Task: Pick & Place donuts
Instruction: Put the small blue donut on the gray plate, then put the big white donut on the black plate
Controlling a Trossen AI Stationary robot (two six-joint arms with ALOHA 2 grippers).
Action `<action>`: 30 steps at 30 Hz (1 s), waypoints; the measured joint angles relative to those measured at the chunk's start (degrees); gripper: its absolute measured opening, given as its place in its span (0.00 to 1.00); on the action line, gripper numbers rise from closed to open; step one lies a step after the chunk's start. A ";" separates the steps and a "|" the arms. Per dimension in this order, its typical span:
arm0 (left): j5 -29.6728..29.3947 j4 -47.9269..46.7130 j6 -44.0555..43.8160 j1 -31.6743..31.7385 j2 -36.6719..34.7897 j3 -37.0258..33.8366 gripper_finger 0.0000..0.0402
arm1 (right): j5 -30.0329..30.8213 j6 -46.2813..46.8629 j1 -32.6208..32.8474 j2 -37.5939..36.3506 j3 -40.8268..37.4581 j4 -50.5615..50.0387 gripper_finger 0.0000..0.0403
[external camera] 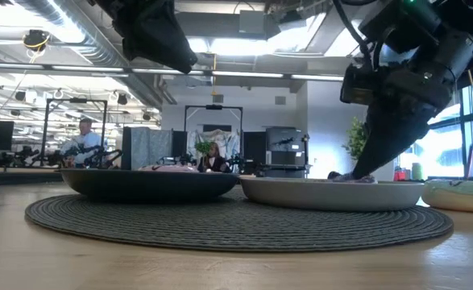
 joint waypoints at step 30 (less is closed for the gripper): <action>24.80 -6.59 -0.77 -0.85 0.00 0.00 0.36 | 8.90 -5.33 0.00 0.00 0.38 0.07 0.33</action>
